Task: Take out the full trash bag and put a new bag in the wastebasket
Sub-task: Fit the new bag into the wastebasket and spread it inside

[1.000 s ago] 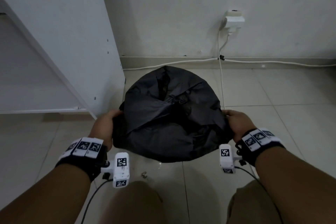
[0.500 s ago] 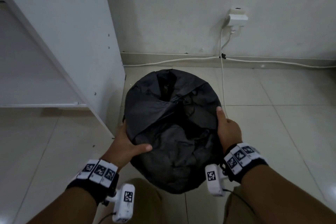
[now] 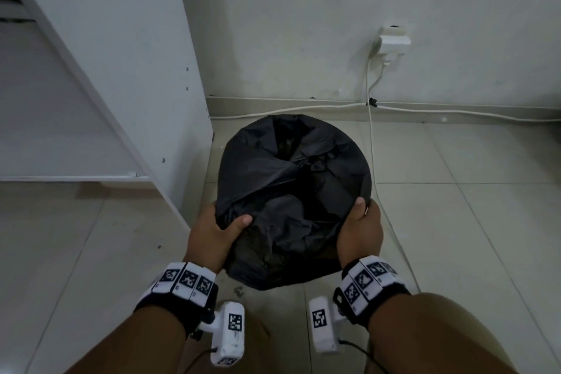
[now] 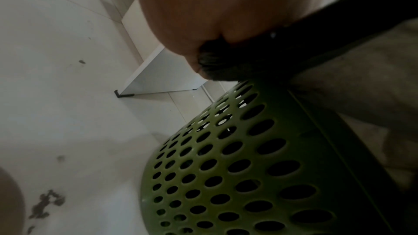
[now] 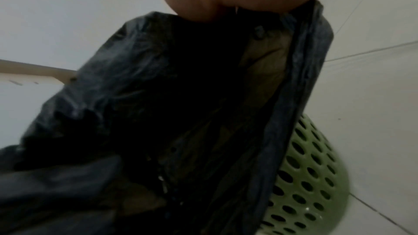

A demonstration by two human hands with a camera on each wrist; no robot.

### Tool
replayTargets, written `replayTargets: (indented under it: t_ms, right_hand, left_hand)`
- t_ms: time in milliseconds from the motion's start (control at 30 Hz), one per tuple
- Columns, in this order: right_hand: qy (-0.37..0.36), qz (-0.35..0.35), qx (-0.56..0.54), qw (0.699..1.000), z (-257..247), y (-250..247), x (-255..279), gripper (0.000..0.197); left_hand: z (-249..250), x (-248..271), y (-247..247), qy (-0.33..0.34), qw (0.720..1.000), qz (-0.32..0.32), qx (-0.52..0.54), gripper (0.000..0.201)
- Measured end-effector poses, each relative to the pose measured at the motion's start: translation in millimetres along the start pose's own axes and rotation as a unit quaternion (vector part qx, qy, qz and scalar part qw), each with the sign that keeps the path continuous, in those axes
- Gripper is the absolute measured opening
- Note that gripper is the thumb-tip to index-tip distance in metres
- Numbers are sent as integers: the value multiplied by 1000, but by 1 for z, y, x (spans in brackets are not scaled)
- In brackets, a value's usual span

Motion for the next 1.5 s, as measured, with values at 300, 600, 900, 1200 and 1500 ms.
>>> replayTargets:
  t_ms: [300, 600, 900, 1200, 1500]
  right_hand:
    - [110, -98, -147, 978, 29, 23, 22, 44]
    - [150, -250, -275, 916, 34, 41, 36, 41]
    - [-61, -231, -22, 971, 6, 15, 25, 39]
    - [0, -174, -116, 978, 13, 19, 36, 26]
    - [5, -142, -96, 985, 13, 24, 38, 32]
  left_hand:
    - [-14, 2, 13, -34, 996, -21, 75, 40]
    - [-8, 9, 38, -186, 902, -116, 371, 25]
    - [-47, 2, 14, -128, 988, 20, 87, 79]
    - [-67, 22, 49, -219, 935, 55, 273, 21]
    - [-41, 29, 25, -118, 966, 116, 196, 40]
Point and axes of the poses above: each hand's wrist, its own x-axis away from the middle knuckle, its own y-axis out of the palm, z = x × y, the point moved 10 cm from there along -x, towards the middle knuckle, and after that the axes turned 14 degrees about -x, right-handed, at the moved point
